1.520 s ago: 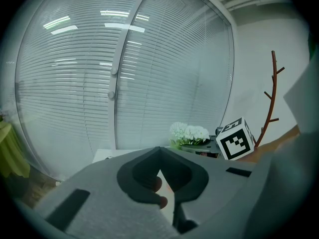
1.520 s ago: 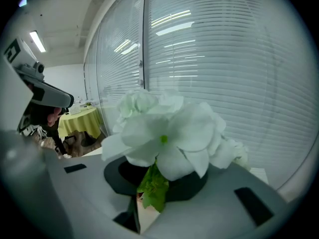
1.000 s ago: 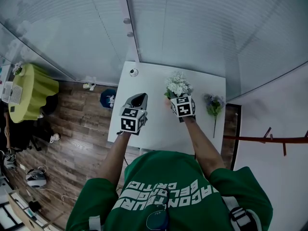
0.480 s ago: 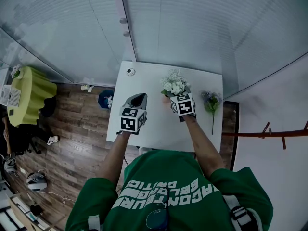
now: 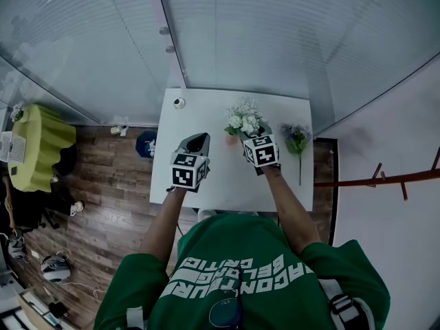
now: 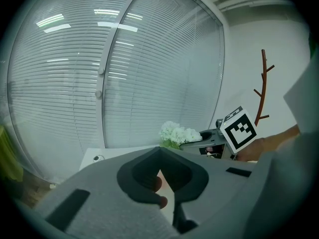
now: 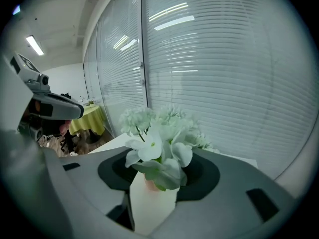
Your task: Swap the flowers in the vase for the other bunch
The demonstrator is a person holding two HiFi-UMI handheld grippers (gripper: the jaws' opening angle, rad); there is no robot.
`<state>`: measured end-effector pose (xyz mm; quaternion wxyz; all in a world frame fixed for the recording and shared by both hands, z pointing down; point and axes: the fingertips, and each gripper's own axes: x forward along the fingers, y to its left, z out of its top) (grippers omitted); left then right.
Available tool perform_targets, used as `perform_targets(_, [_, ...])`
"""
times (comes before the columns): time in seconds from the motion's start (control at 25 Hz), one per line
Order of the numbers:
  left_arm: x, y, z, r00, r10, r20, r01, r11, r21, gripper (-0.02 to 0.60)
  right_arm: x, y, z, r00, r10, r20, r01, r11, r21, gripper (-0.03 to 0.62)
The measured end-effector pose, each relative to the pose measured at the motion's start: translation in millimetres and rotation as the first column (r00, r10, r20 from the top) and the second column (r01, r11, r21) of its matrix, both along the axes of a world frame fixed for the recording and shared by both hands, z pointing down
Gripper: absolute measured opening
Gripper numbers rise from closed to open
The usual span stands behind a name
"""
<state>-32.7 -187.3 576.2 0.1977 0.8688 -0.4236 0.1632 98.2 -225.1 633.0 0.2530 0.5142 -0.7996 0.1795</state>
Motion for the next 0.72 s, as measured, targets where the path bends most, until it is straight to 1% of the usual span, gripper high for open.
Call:
perform_targets(0.28, [10.5,1.5,-4.0,1.000,0.026,-0.004,-0.026,1.000,0.007,-0.002,10.2,6.3,-21.5,0.999,0.024,0.025,-0.025,0.999,0.040,0.186])
perform_targets(0.48, [16.6,-0.6,-6.7,0.999,0.040,-0.007,-0.040,0.999,0.008,-0.001,12.0,4.4,-21.6,1.000,0.012,0.025,-0.012,1.000,0.016,0.194])
perform_targets(0.72, [12.3,1.7,-5.8,0.999,0.032,-0.006,-0.032,0.999,0.008,0.000,10.2,8.5,-19.8,1.000,0.008,0.013,-0.008,1.000,0.008,0.213])
